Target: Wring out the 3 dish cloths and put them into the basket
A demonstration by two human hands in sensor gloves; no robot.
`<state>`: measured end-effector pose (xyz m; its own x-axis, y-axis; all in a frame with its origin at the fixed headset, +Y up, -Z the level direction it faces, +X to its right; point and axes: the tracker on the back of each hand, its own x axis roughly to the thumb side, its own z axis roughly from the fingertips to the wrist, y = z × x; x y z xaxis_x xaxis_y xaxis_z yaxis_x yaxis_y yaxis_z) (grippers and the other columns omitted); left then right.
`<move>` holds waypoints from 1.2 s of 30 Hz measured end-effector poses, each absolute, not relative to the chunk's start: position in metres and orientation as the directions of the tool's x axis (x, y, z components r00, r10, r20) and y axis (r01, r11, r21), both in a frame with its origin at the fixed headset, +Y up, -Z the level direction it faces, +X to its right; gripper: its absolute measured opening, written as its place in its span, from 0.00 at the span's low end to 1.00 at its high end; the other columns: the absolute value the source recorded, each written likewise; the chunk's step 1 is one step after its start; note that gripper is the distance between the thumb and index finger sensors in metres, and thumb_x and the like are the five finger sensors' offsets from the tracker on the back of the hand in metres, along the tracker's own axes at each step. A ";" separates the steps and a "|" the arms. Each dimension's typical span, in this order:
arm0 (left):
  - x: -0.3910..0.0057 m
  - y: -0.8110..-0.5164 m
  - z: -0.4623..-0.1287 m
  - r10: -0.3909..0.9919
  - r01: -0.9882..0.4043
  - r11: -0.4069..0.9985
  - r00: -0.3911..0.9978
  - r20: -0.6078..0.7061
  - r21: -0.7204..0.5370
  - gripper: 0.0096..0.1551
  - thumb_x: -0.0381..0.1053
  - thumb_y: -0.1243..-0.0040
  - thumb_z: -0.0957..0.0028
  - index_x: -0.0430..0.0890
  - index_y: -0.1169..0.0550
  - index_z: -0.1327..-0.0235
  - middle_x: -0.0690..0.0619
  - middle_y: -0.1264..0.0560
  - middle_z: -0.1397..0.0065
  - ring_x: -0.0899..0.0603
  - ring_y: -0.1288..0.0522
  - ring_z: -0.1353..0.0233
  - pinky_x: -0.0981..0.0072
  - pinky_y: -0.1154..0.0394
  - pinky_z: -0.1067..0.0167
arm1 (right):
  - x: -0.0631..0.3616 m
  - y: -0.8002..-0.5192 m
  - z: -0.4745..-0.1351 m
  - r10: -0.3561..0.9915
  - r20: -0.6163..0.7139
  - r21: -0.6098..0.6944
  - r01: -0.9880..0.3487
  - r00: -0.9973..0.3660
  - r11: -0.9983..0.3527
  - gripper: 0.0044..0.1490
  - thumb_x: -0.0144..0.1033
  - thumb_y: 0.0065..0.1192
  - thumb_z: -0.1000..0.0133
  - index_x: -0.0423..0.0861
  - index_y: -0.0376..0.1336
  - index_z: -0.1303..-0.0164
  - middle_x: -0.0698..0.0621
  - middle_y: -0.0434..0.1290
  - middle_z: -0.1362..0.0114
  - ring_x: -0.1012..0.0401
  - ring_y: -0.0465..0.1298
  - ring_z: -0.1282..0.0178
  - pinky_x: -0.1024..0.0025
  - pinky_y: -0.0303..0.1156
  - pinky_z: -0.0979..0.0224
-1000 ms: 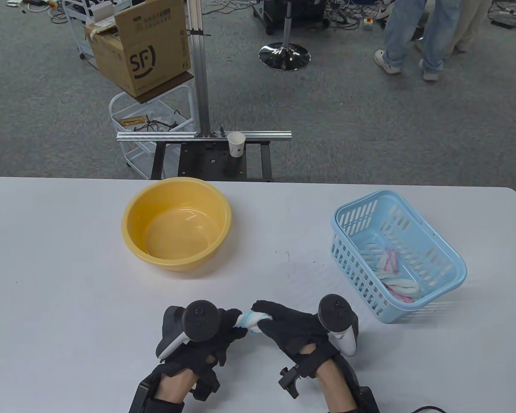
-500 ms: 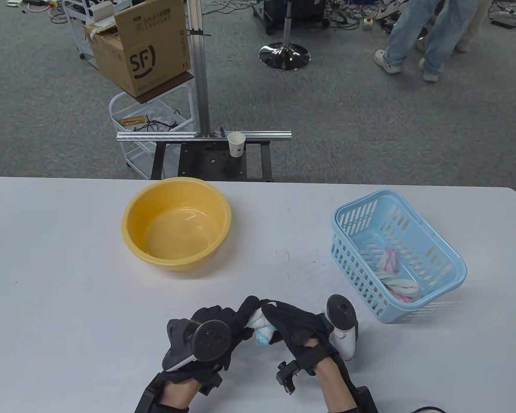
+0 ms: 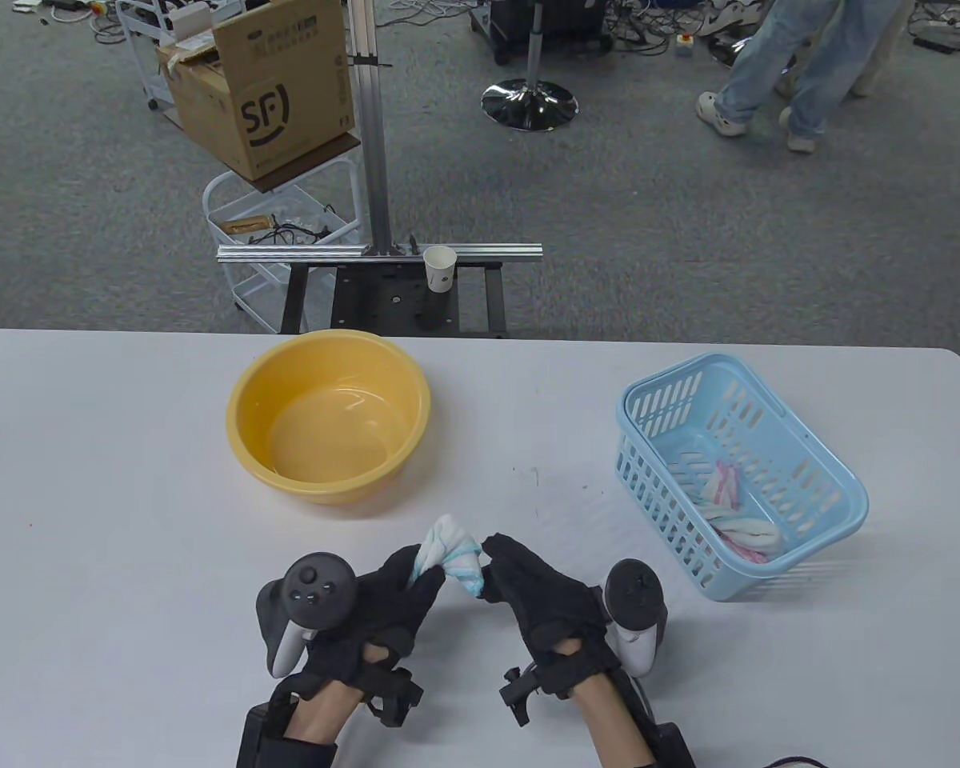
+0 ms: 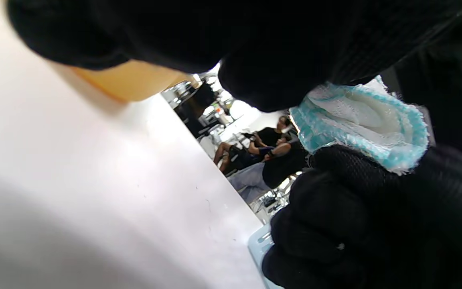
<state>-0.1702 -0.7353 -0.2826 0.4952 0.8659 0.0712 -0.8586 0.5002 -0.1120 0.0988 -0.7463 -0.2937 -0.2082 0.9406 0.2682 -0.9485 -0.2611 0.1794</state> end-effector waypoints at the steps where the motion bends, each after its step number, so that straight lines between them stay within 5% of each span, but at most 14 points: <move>1: -0.174 -0.740 -0.284 0.902 -0.893 0.430 0.430 0.030 -0.130 0.37 0.66 0.35 0.51 0.41 0.18 0.41 0.60 0.14 0.75 0.51 0.19 0.81 0.53 0.18 0.66 | 0.095 -0.743 -0.291 0.906 0.336 0.149 -0.935 -0.260 -0.323 0.37 0.50 0.63 0.41 0.40 0.61 0.27 0.39 0.78 0.36 0.39 0.76 0.36 0.36 0.68 0.33; 5: -0.183 -0.754 -0.289 0.975 -0.963 0.175 0.198 -0.098 -0.206 0.37 0.67 0.38 0.49 0.39 0.18 0.43 0.60 0.14 0.75 0.51 0.19 0.81 0.53 0.18 0.66 | 0.083 -0.737 -0.283 0.765 0.491 0.085 -0.851 -0.417 -0.518 0.43 0.47 0.65 0.42 0.49 0.50 0.20 0.39 0.64 0.21 0.36 0.67 0.27 0.32 0.61 0.29; 9: -0.180 -0.765 -0.292 0.975 -0.945 -0.071 0.002 -0.222 -0.320 0.37 0.68 0.40 0.47 0.38 0.18 0.45 0.60 0.14 0.76 0.52 0.19 0.82 0.54 0.18 0.67 | 0.067 -0.727 -0.273 0.372 0.647 -0.089 -0.551 -0.665 -0.830 0.53 0.50 0.66 0.41 0.61 0.33 0.21 0.45 0.41 0.13 0.36 0.52 0.17 0.31 0.53 0.24; 12: -0.165 -0.769 -0.292 0.950 -0.858 -0.219 -0.079 -0.301 -0.464 0.37 0.68 0.41 0.47 0.37 0.17 0.47 0.60 0.14 0.77 0.52 0.19 0.83 0.54 0.17 0.68 | 0.059 -0.722 -0.268 0.158 0.654 -0.221 -0.387 -0.739 -0.895 0.62 0.53 0.67 0.43 0.67 0.22 0.27 0.49 0.27 0.15 0.38 0.42 0.15 0.32 0.48 0.22; 17: -0.130 -0.771 -0.283 0.919 -0.616 -0.356 -0.094 -0.384 -0.702 0.39 0.69 0.44 0.45 0.37 0.18 0.46 0.61 0.14 0.76 0.53 0.19 0.81 0.55 0.17 0.67 | 0.063 -0.717 -0.262 0.037 0.691 -0.373 -0.399 -0.722 -0.838 0.63 0.54 0.69 0.45 0.69 0.24 0.27 0.48 0.29 0.15 0.38 0.43 0.16 0.33 0.48 0.22; 22: -0.119 -0.770 -0.280 0.906 -0.526 -0.400 -0.104 -0.409 -0.751 0.38 0.69 0.44 0.45 0.38 0.18 0.44 0.60 0.14 0.75 0.52 0.19 0.81 0.54 0.18 0.66 | 0.068 -0.708 -0.259 0.100 0.705 -0.398 -0.508 -0.702 -0.764 0.46 0.47 0.69 0.44 0.61 0.44 0.23 0.45 0.45 0.15 0.39 0.54 0.19 0.35 0.54 0.23; 28: -0.123 -0.761 -0.281 0.957 -0.595 -0.191 0.066 -0.284 -0.781 0.37 0.65 0.36 0.49 0.38 0.22 0.41 0.59 0.15 0.69 0.50 0.19 0.76 0.52 0.19 0.60 | 0.067 -0.706 -0.260 0.081 0.711 -0.390 -0.487 -0.698 -0.782 0.37 0.40 0.69 0.44 0.51 0.54 0.27 0.46 0.62 0.20 0.41 0.66 0.24 0.37 0.62 0.26; 32: -0.131 -0.748 -0.283 0.950 -0.667 0.169 0.307 -0.062 -0.726 0.34 0.60 0.31 0.54 0.39 0.20 0.42 0.58 0.14 0.69 0.49 0.19 0.76 0.50 0.19 0.60 | 0.063 -0.704 -0.259 0.076 0.706 -0.363 -0.452 -0.704 -0.815 0.34 0.38 0.72 0.45 0.48 0.60 0.30 0.46 0.71 0.26 0.43 0.73 0.29 0.40 0.67 0.28; 36: -0.134 -0.735 -0.281 0.802 -0.609 0.541 0.582 0.136 -0.580 0.33 0.58 0.29 0.57 0.41 0.19 0.43 0.57 0.14 0.69 0.47 0.19 0.76 0.48 0.20 0.59 | 0.055 -0.705 -0.258 0.030 0.694 -0.359 -0.382 -0.720 -0.851 0.33 0.37 0.75 0.47 0.46 0.63 0.32 0.45 0.76 0.31 0.44 0.79 0.35 0.43 0.71 0.32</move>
